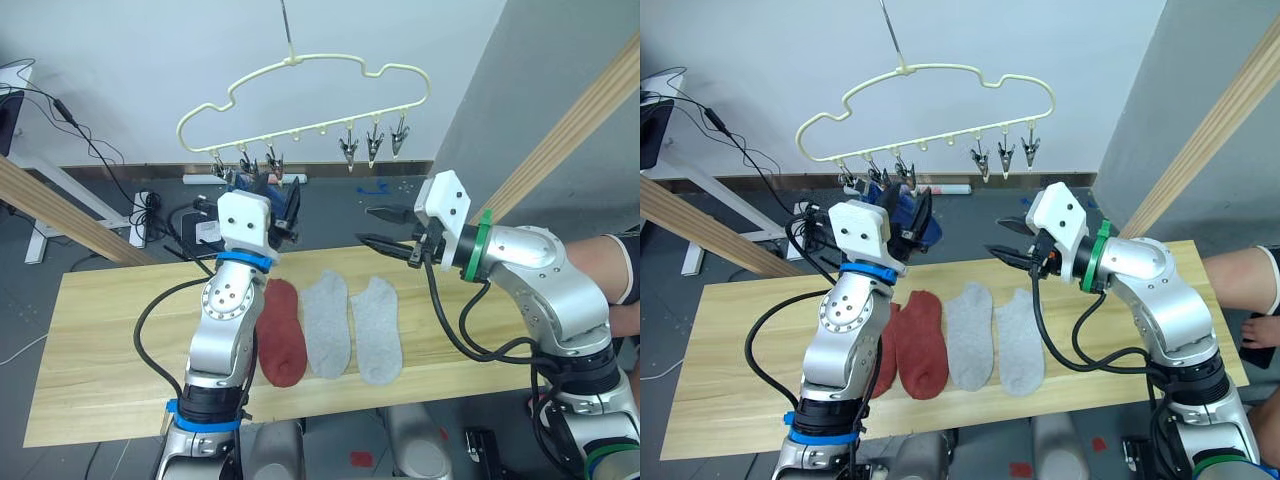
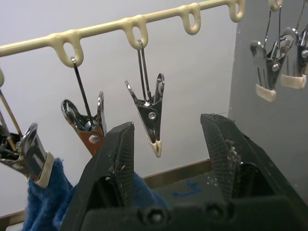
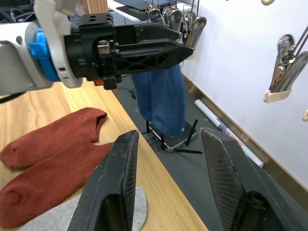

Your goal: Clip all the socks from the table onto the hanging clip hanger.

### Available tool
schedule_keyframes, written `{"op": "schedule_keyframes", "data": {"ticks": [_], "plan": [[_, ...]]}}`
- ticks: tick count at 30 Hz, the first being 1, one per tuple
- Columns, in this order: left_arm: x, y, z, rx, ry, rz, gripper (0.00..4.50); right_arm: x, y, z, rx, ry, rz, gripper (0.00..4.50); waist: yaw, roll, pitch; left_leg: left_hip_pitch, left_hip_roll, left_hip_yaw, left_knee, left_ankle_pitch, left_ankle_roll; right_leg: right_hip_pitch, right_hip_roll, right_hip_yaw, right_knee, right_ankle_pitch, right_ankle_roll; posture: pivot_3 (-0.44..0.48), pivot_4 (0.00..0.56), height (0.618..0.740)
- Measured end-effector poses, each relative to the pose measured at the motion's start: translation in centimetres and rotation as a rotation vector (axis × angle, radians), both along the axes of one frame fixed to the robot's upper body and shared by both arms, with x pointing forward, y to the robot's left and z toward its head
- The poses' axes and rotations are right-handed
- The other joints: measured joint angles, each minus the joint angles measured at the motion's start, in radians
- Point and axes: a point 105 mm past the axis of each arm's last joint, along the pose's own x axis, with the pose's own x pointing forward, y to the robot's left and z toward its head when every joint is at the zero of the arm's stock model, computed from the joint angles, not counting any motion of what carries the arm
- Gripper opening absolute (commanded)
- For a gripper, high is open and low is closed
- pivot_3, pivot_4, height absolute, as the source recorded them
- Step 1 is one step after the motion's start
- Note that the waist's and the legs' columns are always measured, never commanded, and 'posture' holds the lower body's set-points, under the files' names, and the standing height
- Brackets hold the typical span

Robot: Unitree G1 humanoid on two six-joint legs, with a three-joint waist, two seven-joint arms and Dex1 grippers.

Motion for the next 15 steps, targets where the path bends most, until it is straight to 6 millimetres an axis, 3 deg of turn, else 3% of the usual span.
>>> {"op": "schedule_keyframes", "data": {"ticks": [15], "plan": [[1.5, 0.9, 1.3, -0.022, -0.058, 0.106, 2.42, -0.4, -0.5, 0.8, 0.043, 0.014, 0.025, 2.10, -0.002, 0.000, 0.000, 0.000, 0.000, 0.000, 0.000, 0.000, 0.000, 0.000, 0.000, 0.000, 0.000, 0.000, 0.000, -0.184, 0.364, 0.740]]}}
